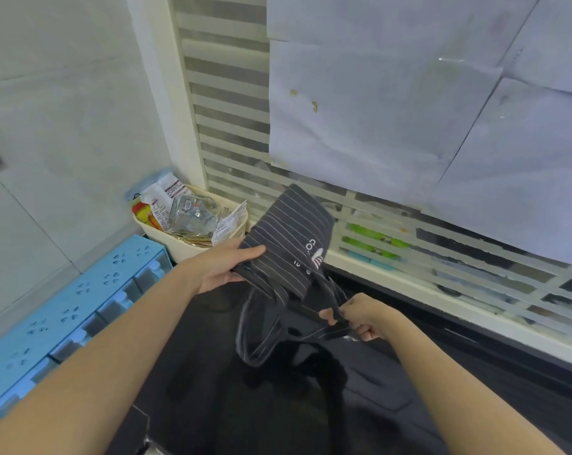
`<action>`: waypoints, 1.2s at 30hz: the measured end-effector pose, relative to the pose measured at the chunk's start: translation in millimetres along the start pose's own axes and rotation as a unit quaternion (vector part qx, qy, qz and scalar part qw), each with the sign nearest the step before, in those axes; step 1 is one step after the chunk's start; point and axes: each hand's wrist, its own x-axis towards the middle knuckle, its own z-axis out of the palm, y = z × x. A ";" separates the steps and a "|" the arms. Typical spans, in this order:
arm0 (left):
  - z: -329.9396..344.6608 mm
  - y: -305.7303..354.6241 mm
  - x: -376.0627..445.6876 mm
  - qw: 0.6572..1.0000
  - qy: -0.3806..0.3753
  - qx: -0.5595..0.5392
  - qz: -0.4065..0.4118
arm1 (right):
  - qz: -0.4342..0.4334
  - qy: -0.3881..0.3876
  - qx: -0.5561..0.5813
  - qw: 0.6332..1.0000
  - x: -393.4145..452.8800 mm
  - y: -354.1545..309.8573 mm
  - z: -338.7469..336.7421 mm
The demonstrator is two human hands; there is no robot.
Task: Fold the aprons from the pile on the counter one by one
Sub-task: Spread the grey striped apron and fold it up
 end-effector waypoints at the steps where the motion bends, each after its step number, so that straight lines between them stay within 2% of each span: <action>1: -3.9 2.0 2.3 0.999 0.027 0.020 0.001 | -0.010 -0.010 0.023 1.000 -1.8 -2.2 -0.5; 4: -14.1 3.9 5.6 0.995 0.103 0.001 -0.006 | -0.053 -0.003 0.174 0.983 -5.1 -5.8 -3.6; 7: -18.5 0.0 7.2 0.988 0.130 -0.079 -0.032 | -0.120 0.077 0.404 0.903 -5.8 -6.0 -8.4; 8: -17.4 -1.6 8.0 0.985 0.135 -0.096 -0.041 | -0.135 0.103 0.429 0.887 -6.6 -7.2 -9.0; 11: -8.5 -5.4 11.1 0.983 0.143 -0.104 -0.049 | -0.172 0.114 0.350 0.914 -12.5 -22.6 -2.0; 13: -0.9 -5.8 11.6 0.984 0.140 -0.104 -0.041 | -0.204 0.108 0.337 0.913 -18.5 -39.9 6.8; 15: 5.6 -5.3 9.8 0.987 0.122 -0.102 -0.028 | -0.222 0.080 0.357 0.904 -24.2 -57.2 14.3; 17: 13.9 -5.4 6.2 0.991 0.084 -0.104 -0.017 | -0.214 0.011 0.365 0.906 -31.0 -70.3 20.2; 20: 27.5 -4.7 0.8 0.994 0.022 -0.108 -0.024 | -0.171 -0.078 0.465 0.865 -38.7 -77.9 21.9; 23: 32.4 -1.1 -1.6 0.998 0.002 -0.045 -0.041 | -0.143 -0.084 0.520 0.838 -39.8 -71.4 23.5; 26: 34.0 -0.9 -5.6 0.998 -0.032 -0.007 -0.061 | -0.157 -0.099 0.551 0.813 -38.4 -65.2 27.9; 31: 40.9 -4.3 -13.2 0.988 -0.103 -0.078 -0.086 | -0.163 -0.105 0.508 0.839 -45.9 -66.6 25.6; 34: 45.1 -6.9 -14.0 0.979 -0.099 -0.155 -0.086 | -0.144 -0.124 0.462 0.866 -49.5 -65.7 19.8; 36: 47.9 -7.6 -12.8 0.975 -0.088 -0.191 -0.074 | -0.145 -0.123 0.474 0.860 -49.9 -62.9 17.1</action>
